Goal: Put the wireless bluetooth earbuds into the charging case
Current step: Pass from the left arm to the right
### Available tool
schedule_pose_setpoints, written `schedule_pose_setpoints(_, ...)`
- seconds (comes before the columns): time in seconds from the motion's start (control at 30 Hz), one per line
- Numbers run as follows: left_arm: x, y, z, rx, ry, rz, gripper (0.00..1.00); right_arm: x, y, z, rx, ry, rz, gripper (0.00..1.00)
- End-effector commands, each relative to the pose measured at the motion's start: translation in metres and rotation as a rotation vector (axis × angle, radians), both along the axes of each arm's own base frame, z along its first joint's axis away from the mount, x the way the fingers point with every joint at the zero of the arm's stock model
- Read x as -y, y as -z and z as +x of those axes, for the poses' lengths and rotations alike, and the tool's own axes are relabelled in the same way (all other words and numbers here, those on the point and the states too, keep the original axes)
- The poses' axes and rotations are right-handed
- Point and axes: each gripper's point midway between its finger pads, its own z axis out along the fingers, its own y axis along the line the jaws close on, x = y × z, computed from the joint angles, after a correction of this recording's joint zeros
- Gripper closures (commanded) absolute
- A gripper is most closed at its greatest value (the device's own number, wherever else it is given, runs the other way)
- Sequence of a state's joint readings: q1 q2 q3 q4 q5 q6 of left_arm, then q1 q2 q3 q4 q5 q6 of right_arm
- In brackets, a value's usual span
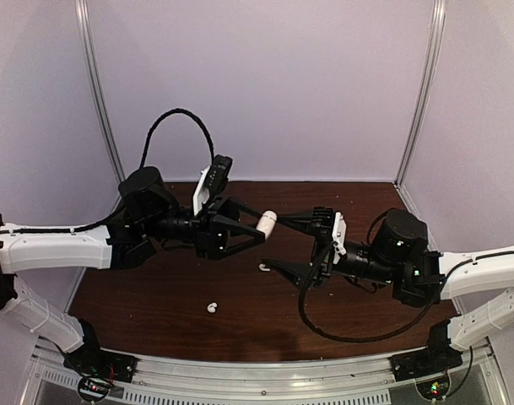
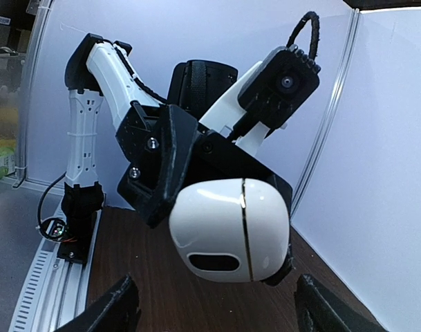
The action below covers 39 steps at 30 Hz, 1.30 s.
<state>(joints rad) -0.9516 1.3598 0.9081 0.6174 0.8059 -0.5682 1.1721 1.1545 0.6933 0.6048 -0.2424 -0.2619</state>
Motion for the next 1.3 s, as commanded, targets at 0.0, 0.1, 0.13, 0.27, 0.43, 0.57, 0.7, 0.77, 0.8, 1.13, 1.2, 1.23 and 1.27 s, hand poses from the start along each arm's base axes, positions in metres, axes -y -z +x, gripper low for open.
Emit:
schedule_pose_setpoints(0.0,-0.003,-0.017,-0.012,0.031,0.057,-0.082,0.59,-0.003,-0.024,0.003,0.07,0.048,0.049,0.23)
schedule_pose_setpoints(0.1,-0.002,-0.017,-0.014,0.027,0.069,-0.088,0.6,-0.005,-0.026,0.003,0.083,0.067,0.05,0.23)
schedule_pose_setpoints(0.13,-0.002,-0.017,-0.014,0.024,0.07,-0.09,0.6,-0.005,-0.027,0.004,0.086,0.077,0.054,0.23)
schedule_pose_setpoints(0.27,-0.002,-0.017,-0.015,0.017,0.076,-0.099,0.6,-0.004,-0.035,0.002,0.105,0.092,0.08,0.26)
schedule_pose_setpoints(0.43,-0.002,-0.017,-0.015,0.011,0.076,-0.102,0.6,-0.006,-0.041,0.0,0.123,0.091,0.087,0.29)
schedule_pose_setpoints(0.57,-0.001,-0.017,-0.014,0.007,0.075,-0.105,0.6,-0.009,-0.041,-0.001,0.13,0.086,0.083,0.32)
schedule_pose_setpoints(0.7,-0.001,-0.016,-0.014,0.003,0.075,-0.104,0.6,-0.01,-0.041,-0.002,0.133,0.088,0.081,0.39)
schedule_pose_setpoints(0.77,0.0,-0.017,-0.014,0.001,0.077,-0.107,0.6,-0.011,-0.04,-0.002,0.136,0.088,0.074,0.47)
schedule_pose_setpoints(0.8,0.0,-0.016,-0.014,0.001,0.077,-0.106,0.6,-0.012,-0.039,-0.002,0.137,0.088,0.072,0.5)
schedule_pose_setpoints(1.13,0.001,-0.007,-0.003,-0.028,0.004,-0.044,0.28,-0.007,-0.032,0.006,0.131,0.142,0.026,0.62)
schedule_pose_setpoints(1.2,-0.002,-0.002,0.004,-0.029,-0.044,-0.004,0.21,-0.004,-0.026,0.011,0.122,0.171,-0.003,0.62)
schedule_pose_setpoints(1.23,-0.004,0.002,0.009,-0.035,-0.08,0.021,0.19,-0.003,-0.022,0.012,0.115,0.182,-0.019,0.62)
schedule_pose_setpoints(1.27,-0.007,0.004,0.016,-0.033,-0.124,0.048,0.19,-0.001,-0.018,0.017,0.106,0.207,-0.039,0.62)
